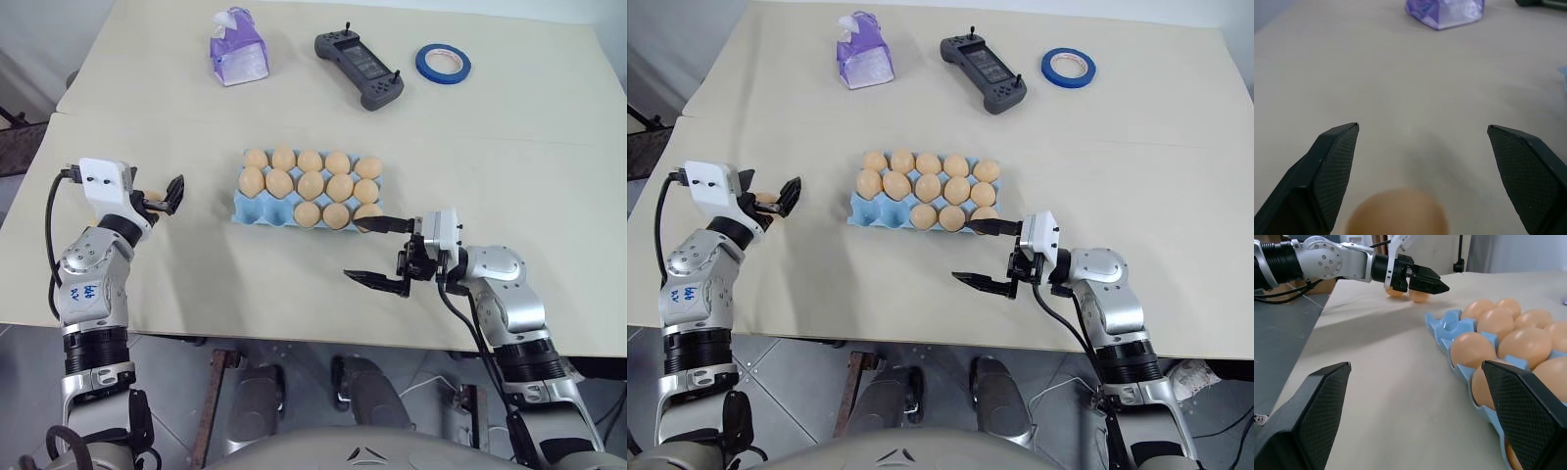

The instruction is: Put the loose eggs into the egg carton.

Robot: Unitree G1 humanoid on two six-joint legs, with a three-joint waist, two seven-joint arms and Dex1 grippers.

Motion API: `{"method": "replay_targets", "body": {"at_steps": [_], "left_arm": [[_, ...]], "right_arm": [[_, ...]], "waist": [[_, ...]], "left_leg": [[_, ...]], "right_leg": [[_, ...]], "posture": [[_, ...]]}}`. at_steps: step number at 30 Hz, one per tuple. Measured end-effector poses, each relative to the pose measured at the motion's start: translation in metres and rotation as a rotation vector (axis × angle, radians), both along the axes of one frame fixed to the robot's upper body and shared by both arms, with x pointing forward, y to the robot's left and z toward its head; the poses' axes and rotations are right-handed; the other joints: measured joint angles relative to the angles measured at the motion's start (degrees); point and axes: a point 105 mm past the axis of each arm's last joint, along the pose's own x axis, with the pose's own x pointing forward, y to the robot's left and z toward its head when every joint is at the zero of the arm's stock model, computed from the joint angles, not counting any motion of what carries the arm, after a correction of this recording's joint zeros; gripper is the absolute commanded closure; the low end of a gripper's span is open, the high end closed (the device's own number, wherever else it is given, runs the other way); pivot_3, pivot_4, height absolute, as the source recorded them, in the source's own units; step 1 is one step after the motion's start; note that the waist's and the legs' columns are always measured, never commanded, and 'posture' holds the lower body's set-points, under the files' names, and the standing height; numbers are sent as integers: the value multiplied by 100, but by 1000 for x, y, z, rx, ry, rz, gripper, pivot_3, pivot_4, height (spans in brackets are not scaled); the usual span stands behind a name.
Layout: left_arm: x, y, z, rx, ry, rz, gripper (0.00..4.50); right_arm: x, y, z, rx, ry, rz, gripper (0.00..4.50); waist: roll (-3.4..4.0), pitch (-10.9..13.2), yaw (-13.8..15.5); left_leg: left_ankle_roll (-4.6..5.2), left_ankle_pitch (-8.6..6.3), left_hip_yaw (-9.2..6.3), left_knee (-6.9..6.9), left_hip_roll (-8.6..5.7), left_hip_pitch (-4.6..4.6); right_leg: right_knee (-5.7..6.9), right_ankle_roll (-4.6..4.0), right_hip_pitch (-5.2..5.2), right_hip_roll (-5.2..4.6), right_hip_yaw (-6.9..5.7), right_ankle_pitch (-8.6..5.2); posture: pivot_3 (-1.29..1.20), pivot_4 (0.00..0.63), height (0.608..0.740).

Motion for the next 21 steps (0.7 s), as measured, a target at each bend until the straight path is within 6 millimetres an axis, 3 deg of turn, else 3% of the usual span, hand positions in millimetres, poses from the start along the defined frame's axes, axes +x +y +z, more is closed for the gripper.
{"method": "replay_targets", "body": {"at_steps": [7,10,15,21], "left_arm": [[-4,3,-16,-12,104,16,9],[-7,1,-21,-14,133,12,597],[-7,-2,-20,-22,128,3,2096],[-9,-23,-2,27,4,-125,2096]], "right_arm": [[1,-1,-2,4,8,-19,0],[1,-1,-2,5,8,-22,0],[1,-1,-2,5,8,-22,0],[1,-1,-2,3,8,-22,0]], "waist": [[0,0,17],[0,0,15],[0,0,17],[0,0,19]], "left_leg": [[5,-2,-1,6,-1,-1],[3,0,-1,6,0,0],[4,2,-1,9,0,1],[3,2,-1,3,-1,1]], "right_leg": [[-1,0,3,-5,-3,0],[1,0,2,-5,-6,0],[3,0,3,-8,-9,0],[-2,0,2,-10,-15,0]], "posture": [[0,150,740],[0,150,740],[0,150,740],[0,150,740]]}}
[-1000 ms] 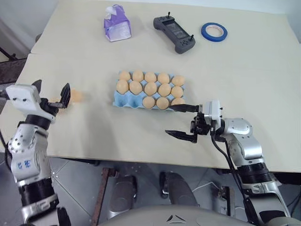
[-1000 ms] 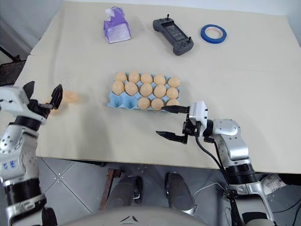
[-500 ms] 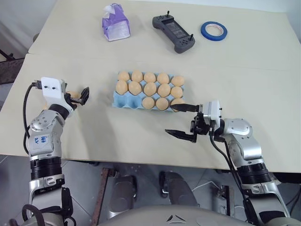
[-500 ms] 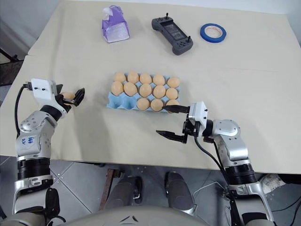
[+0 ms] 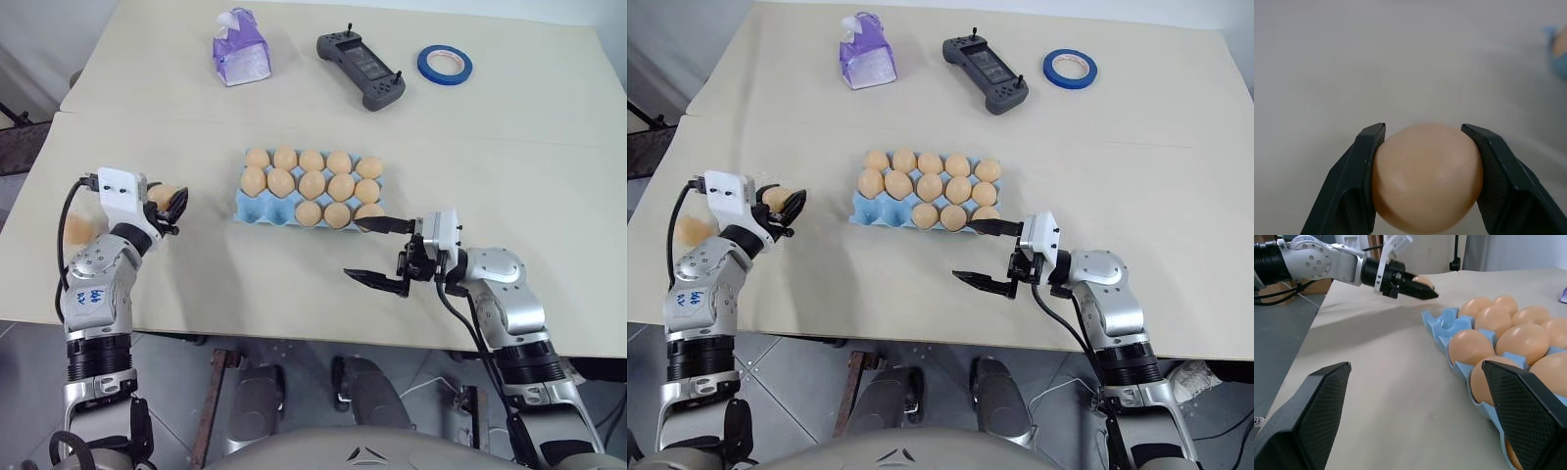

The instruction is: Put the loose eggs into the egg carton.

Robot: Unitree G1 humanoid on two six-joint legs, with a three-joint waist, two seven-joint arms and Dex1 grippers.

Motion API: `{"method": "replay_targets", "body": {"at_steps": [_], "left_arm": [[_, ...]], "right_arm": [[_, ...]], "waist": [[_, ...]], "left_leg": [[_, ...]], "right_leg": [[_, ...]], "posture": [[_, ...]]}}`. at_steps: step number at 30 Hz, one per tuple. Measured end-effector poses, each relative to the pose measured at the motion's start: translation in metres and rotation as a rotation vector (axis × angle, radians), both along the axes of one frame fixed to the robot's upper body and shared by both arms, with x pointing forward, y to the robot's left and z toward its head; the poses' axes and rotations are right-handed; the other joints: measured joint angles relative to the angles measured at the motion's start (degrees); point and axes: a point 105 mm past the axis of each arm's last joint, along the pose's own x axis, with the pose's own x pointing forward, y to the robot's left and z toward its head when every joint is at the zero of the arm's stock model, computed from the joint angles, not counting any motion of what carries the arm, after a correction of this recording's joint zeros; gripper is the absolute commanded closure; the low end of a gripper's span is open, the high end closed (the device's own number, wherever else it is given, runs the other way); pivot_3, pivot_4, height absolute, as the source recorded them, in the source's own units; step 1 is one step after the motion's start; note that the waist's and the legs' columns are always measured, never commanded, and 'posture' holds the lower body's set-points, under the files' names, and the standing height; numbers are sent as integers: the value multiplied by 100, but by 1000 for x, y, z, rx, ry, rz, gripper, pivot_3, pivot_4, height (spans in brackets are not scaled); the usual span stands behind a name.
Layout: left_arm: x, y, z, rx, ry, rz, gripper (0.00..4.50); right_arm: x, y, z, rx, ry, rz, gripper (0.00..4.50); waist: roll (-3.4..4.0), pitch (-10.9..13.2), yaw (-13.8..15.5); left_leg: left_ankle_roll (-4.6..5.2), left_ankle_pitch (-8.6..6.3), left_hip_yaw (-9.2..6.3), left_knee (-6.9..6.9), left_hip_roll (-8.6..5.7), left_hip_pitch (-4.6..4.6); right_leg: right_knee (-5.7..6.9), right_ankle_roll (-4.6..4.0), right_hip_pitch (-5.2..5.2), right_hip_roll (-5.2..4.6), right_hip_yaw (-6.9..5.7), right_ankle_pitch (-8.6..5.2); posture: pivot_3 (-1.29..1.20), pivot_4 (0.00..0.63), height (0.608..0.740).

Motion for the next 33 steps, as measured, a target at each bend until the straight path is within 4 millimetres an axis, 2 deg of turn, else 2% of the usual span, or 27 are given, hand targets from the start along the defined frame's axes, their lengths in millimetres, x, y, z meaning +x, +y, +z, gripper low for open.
{"method": "replay_targets", "body": {"at_steps": [3,10,15,16,19,23,30,33], "left_arm": [[-3,-28,11,31,-54,-159,2096],[-1,-92,21,108,-77,-503,2096],[4,-118,15,123,-52,-628,2096],[4,-120,12,124,-43,-643,2096],[2,-123,9,135,-38,-670,1360],[-3,-129,4,150,-29,-723,66],[-4,-131,-2,173,-23,-739,27],[-9,-115,-6,185,-45,-664,27]], "right_arm": [[0,0,-1,-8,0,-3,0],[-1,-3,-5,-16,9,-31,0],[-4,-4,-6,-11,5,-52,0],[-5,-5,-7,-11,11,-56,0],[-6,-6,-10,-11,19,-64,0],[-8,-6,-11,-8,10,-68,0],[-8,-6,-11,-8,8,-64,0],[-8,-5,-8,-8,-3,-55,0]], "waist": [[0,0,1],[0,0,9],[0,0,-22],[0,0,-21],[0,0,0],[0,0,7],[0,0,9],[0,0,-40]], "left_leg": [[0,0,0,1,-1,-1],[4,2,1,7,-3,-1],[4,2,6,2,-4,1],[3,2,5,2,-3,3],[3,2,5,5,-3,1],[8,2,5,14,-5,0],[11,6,3,16,-5,2],[10,5,8,9,-5,3]], "right_leg": [[-2,0,1,-1,-2,0],[-1,0,5,-2,-4,0],[2,0,2,-2,-5,0],[4,0,1,-1,-6,0],[6,0,-1,-2,-7,0],[5,0,6,-6,-7,0],[10,0,7,-7,-7,0],[9,0,2,-7,-3,0]], "posture": [[0,150,740],[0,150,740],[0,150,740],[0,150,740],[0,150,740],[0,150,740],[0,150,740],[0,150,740]]}}
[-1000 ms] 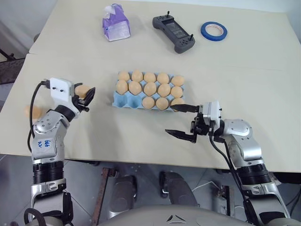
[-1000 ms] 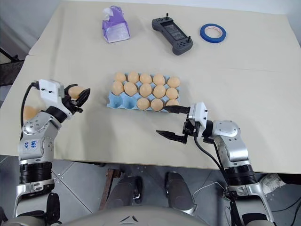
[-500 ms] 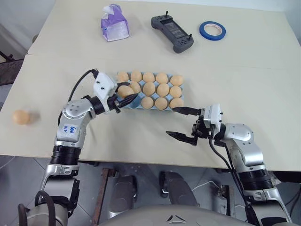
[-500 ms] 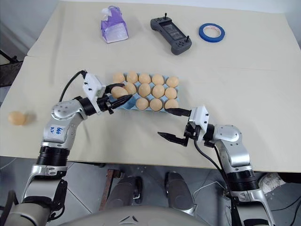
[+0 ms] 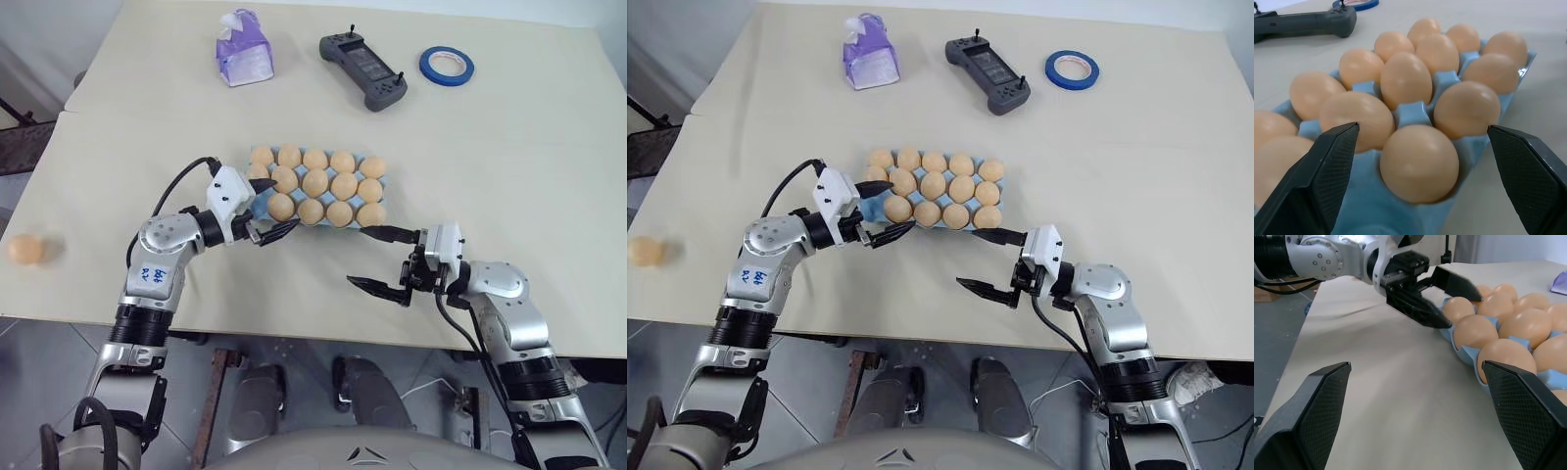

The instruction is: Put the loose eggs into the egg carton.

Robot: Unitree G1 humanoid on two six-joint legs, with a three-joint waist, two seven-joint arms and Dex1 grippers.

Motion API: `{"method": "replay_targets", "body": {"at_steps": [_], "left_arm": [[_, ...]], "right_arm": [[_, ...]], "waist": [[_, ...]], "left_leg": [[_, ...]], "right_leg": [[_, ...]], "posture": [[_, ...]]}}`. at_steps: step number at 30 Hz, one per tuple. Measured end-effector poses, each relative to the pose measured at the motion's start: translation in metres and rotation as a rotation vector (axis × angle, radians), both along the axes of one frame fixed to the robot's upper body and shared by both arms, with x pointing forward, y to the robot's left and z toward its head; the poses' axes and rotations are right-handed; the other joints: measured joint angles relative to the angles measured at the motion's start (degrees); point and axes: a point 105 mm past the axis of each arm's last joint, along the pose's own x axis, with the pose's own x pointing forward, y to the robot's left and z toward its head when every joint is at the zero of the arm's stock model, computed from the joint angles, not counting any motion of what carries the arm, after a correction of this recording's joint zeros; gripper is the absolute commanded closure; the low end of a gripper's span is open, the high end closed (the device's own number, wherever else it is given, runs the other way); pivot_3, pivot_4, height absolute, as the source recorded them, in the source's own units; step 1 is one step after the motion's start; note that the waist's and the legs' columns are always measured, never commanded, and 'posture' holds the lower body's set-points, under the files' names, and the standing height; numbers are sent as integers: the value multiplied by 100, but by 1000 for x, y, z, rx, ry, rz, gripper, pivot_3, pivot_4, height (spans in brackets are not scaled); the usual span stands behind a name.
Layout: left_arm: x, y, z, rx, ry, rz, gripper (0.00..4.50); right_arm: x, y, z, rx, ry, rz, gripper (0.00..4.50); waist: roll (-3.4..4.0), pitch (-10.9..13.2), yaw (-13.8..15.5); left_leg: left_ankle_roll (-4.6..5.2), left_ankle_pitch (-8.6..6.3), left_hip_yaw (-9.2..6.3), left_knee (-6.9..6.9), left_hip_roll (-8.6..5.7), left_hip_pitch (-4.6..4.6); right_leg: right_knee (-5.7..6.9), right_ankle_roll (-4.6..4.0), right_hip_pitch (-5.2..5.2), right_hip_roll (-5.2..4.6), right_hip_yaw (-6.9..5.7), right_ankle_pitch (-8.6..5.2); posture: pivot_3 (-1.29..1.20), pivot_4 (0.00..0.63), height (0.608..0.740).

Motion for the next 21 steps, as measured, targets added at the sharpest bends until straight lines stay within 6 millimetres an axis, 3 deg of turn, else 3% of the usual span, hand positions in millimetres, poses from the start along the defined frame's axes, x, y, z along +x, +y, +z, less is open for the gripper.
{"method": "replay_targets", "body": {"at_steps": [3,6,11,16,18,21], "left_arm": [[-10,35,6,-2,-71,136,27],[-40,94,18,-50,-192,411,27],[-117,184,35,-224,-347,1047,27],[-184,241,26,-327,-367,1528,27],[-195,254,18,-360,-329,1614,27],[-186,279,12,-399,-264,1635,27]], "right_arm": [[0,1,1,-3,-1,9,0],[0,3,3,-7,-5,35,0],[5,11,4,-23,13,121,0],[14,20,7,-21,21,186,0],[18,21,8,-27,25,198,0],[19,24,9,-34,22,219,0]], "waist": [[0,0,-14],[0,0,-56],[-6,3,28],[-11,5,138],[-12,5,179],[-12,5,195]], "left_leg": [[-4,0,-3,-14,4,2],[-5,-6,0,-21,8,2],[17,-20,1,-9,3,-2],[21,-11,-6,1,-4,4],[20,-7,-7,1,-4,3],[11,8,-12,-8,0,1]], "right_leg": [[0,0,-8,1,-8,0],[-9,0,-8,-2,-13,0],[-41,2,12,-15,-22,1],[-34,0,21,-20,-31,3],[-31,-5,18,-20,-34,6],[-28,-19,13,-22,-45,13]], "posture": [[0,150,740],[0,150,740],[0,150,740],[0,150,740],[0,150,740],[0,150,740]]}}
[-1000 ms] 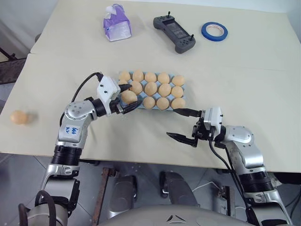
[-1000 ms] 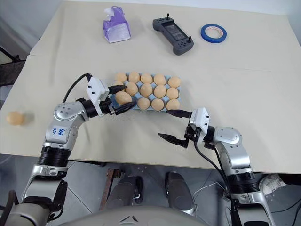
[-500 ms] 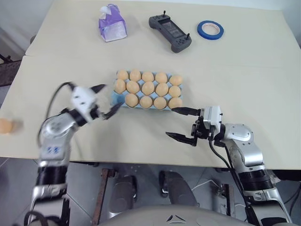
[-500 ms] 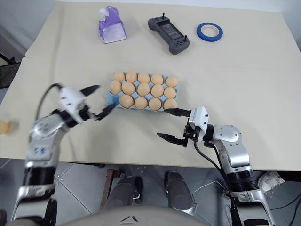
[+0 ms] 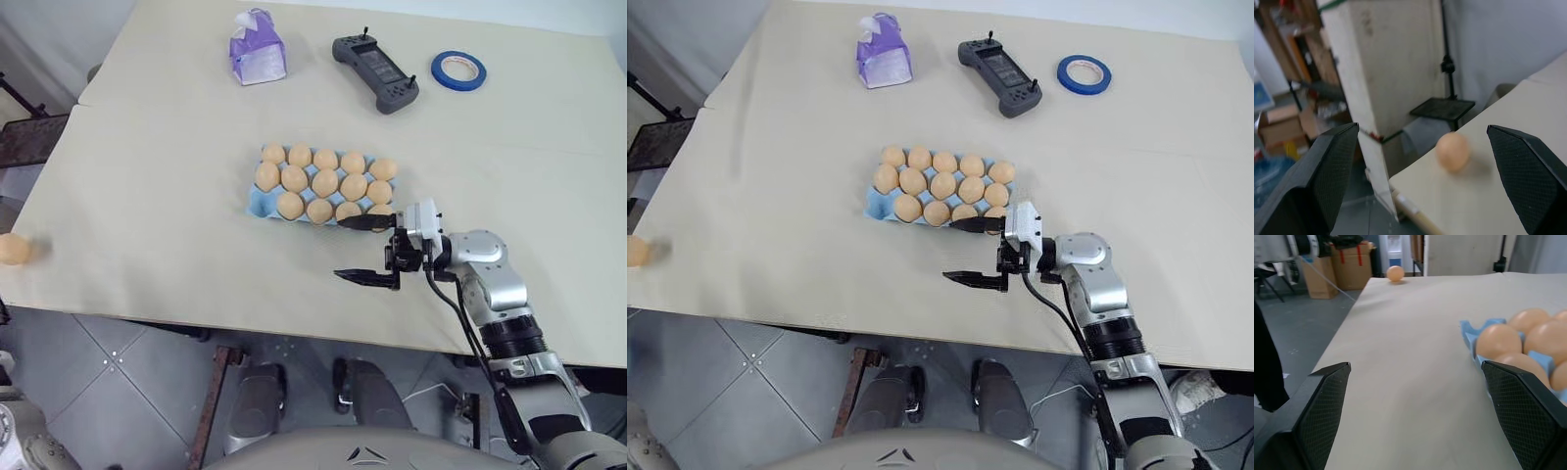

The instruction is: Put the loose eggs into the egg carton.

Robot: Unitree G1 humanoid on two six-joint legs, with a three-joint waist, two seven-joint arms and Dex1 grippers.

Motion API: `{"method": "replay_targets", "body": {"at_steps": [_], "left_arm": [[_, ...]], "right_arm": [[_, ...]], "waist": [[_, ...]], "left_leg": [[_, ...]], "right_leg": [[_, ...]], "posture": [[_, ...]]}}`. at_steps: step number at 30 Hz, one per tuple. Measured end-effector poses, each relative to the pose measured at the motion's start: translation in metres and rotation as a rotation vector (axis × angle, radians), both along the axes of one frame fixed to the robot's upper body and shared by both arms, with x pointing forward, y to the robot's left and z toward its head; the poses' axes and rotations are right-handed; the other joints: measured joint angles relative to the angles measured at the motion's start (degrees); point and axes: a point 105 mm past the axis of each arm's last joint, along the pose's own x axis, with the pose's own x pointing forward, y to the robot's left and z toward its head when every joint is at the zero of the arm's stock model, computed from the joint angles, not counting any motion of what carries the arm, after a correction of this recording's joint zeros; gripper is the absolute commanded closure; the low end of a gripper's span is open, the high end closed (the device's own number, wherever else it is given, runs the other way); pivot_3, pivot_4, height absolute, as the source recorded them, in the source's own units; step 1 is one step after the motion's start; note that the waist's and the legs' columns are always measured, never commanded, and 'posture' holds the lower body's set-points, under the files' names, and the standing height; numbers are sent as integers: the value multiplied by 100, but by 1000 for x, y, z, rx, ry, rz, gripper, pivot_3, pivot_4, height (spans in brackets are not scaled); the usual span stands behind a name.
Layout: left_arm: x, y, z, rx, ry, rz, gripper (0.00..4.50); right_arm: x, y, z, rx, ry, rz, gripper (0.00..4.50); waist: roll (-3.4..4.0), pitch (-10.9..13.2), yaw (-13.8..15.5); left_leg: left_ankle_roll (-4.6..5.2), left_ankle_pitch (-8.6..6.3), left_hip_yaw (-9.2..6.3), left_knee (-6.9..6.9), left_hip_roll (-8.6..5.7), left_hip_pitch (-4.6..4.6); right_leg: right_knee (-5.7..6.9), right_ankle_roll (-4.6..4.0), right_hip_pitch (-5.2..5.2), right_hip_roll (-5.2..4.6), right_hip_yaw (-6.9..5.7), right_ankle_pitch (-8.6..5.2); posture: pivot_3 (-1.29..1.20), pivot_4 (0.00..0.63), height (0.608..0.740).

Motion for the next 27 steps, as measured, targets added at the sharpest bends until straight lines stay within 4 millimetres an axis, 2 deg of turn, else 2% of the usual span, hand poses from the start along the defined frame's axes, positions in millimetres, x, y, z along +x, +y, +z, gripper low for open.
{"method": "replay_targets", "body": {"at_steps": [3,10,16,18,20,23,25,27], "left_arm": [[21,16,-2,-48,21,-41,27],[64,37,-25,-159,85,-99,27],[95,61,-16,-185,79,-89,27],[103,64,-17,-191,97,-100,27],[108,64,-27,-211,141,-112,27],[114,58,-43,-236,194,-147,27],[116,56,-44,-231,201,-162,27],[117,54,-44,-224,206,-170,417]], "right_arm": [[0,0,-1,-5,2,4,0],[-1,-1,-2,-10,3,-3,0],[-5,-8,-9,-9,26,-48,0],[-5,-9,-9,-9,30,-58,0],[-6,-9,-8,-8,24,-65,0],[-6,-9,-6,-6,16,-72,0],[-7,-9,-5,-5,15,-77,0],[-6,-9,-5,-3,11,-83,0]], "waist": [[0,0,-35],[-4,-2,-128],[-9,-4,-180],[-9,-4,-180],[-9,-4,-181],[-10,-5,-173],[-11,-5,-167],[-10,-5,-164]], "left_leg": [[1,1,3,0,0,0],[-10,-6,2,-23,4,-6],[-10,-13,10,-21,5,-8],[-10,-14,12,-21,5,-6],[-12,-14,13,-22,5,-6],[-13,-15,12,-22,6,-7],[-14,-15,12,-21,6,-7],[-14,-15,12,-20,6,-7]], "right_leg": [[-3,-2,1,-4,0,2],[-6,1,-15,-6,-19,4],[-8,4,-16,-8,-28,6],[-7,4,-16,-9,-30,6],[-5,4,-18,-9,-32,6],[-4,4,-20,-9,-35,6],[-4,4,-19,-10,-35,6],[-3,4,-19,-11,-35,6]], "posture": [[0,150,740],[0,150,740],[0,150,740],[0,150,740],[0,150,740],[0,150,740],[0,150,740],[0,150,740]]}}
